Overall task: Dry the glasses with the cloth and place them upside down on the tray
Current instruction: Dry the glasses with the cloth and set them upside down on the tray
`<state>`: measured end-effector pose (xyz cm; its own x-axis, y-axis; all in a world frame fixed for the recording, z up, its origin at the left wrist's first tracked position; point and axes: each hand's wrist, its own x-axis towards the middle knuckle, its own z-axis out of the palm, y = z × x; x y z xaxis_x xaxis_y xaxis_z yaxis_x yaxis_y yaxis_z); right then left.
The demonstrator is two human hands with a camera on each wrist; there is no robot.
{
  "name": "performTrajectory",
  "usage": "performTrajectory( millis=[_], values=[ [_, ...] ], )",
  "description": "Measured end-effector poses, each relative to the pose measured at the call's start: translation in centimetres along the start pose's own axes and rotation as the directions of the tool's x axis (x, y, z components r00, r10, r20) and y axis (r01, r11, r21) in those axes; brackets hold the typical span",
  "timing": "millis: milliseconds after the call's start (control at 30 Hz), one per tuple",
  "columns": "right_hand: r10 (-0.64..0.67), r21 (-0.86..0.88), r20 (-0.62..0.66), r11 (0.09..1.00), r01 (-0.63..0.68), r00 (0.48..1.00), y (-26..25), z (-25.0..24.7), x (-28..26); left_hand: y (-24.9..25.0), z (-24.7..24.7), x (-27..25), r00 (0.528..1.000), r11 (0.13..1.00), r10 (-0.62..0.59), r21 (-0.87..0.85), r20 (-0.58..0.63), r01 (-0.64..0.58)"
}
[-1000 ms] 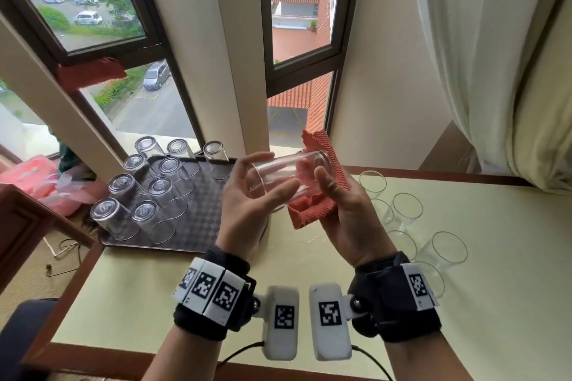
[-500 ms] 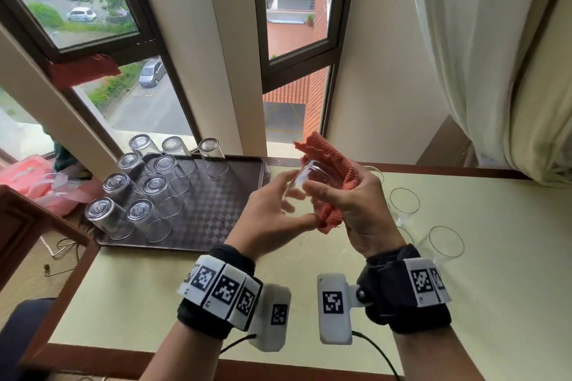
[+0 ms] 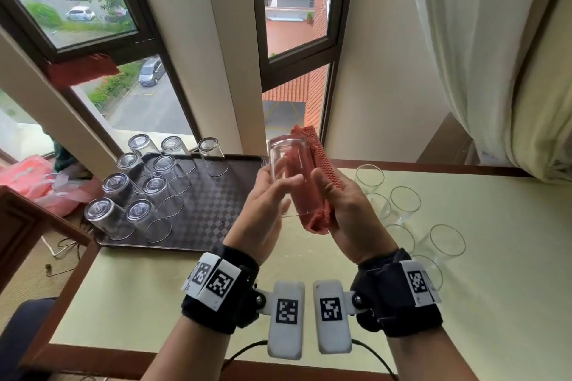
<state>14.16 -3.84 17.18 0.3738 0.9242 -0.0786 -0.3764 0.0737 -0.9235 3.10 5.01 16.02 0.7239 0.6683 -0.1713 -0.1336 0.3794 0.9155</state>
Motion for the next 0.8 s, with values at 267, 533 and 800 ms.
performTrajectory(
  millis=[267,533,800],
  values=[
    [-0.048,-0.09,0.076,0.994,0.055,0.996,-0.2,-0.7,0.1,-0.2,0.0,0.0,0.992,0.994,0.055,-0.102,0.114,-0.044],
    [-0.018,-0.083,0.086,0.996,0.026,0.996,-0.3,-2.0,-0.3,1.5,-3.2,0.5,0.975,0.999,0.048,-0.034,0.217,-0.042],
    [0.006,-0.181,0.154,0.983,0.022,0.988,-1.5,-2.9,0.0,2.6,-3.9,0.4,0.95,0.98,0.028,0.177,0.31,-0.086]
  ],
)
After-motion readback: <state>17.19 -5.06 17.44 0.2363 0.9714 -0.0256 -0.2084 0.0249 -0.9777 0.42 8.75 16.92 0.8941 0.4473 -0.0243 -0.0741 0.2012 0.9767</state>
